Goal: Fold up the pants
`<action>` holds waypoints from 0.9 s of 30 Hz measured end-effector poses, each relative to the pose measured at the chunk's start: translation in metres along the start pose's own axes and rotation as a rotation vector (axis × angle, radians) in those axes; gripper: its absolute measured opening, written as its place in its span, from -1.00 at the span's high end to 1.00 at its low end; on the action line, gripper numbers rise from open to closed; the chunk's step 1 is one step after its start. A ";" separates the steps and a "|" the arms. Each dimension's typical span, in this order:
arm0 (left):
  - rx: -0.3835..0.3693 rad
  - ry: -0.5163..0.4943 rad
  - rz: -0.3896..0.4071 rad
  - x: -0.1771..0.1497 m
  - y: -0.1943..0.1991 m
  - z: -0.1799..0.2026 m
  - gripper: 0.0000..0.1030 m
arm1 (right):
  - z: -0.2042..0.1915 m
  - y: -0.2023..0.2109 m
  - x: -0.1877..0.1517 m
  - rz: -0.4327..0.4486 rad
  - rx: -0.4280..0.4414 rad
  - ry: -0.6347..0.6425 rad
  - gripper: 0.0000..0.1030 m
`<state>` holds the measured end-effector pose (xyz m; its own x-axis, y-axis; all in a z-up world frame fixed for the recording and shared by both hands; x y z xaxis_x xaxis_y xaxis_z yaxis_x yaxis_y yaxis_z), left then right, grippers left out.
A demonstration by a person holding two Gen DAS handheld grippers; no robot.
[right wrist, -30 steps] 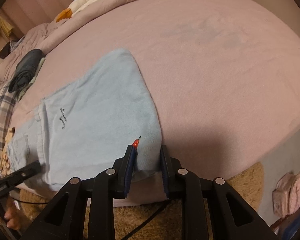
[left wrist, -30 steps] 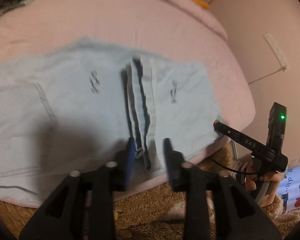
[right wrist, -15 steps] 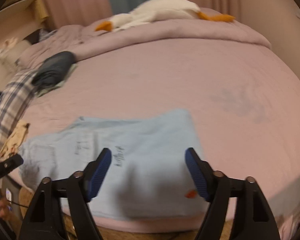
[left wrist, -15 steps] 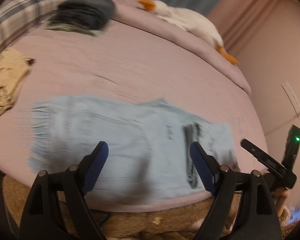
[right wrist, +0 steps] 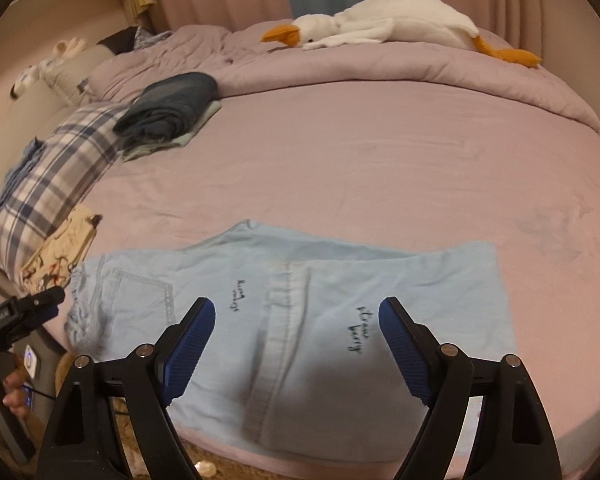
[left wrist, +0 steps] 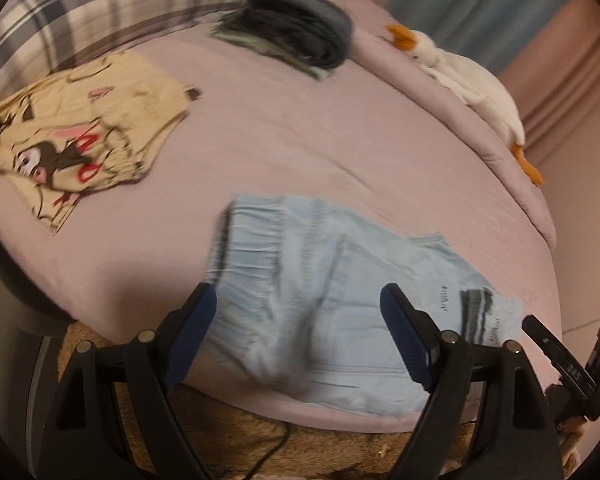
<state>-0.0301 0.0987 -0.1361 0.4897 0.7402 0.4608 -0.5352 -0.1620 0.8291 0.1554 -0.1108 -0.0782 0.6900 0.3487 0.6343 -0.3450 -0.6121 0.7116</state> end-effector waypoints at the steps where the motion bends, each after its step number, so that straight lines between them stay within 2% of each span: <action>1: 0.004 0.007 -0.002 -0.001 -0.001 -0.003 -0.64 | -0.003 -0.002 0.000 -0.005 0.004 0.005 -0.63; 5: 0.046 0.035 -0.011 -0.006 -0.004 -0.021 -0.64 | -0.008 -0.008 -0.004 -0.033 0.006 0.018 -0.63; 14: 0.073 0.108 -0.046 -0.015 -0.010 -0.047 -0.65 | -0.010 -0.014 -0.007 -0.050 0.002 0.022 -0.63; 20: 0.003 0.160 -0.128 -0.031 -0.028 -0.051 -0.62 | -0.009 -0.019 -0.013 -0.073 -0.008 0.019 -0.63; 27: -0.028 0.180 -0.127 -0.033 -0.025 -0.053 -0.61 | -0.008 -0.024 -0.015 -0.097 -0.023 0.024 -0.63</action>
<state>-0.0693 0.1131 -0.1882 0.4252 0.8583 0.2872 -0.4968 -0.0439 0.8668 0.1481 -0.0956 -0.1023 0.7057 0.4220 0.5692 -0.2925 -0.5582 0.7764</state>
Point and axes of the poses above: each gripper's, at about its wrist camera, not at the fingertips, and y roughly against the way its jaws point, z to its right, x to its top, the point moved 8 cm from there along -y, roughly the way its jaws point, and after that the axes turned 5 degrees about x, right-handed, at the moved point
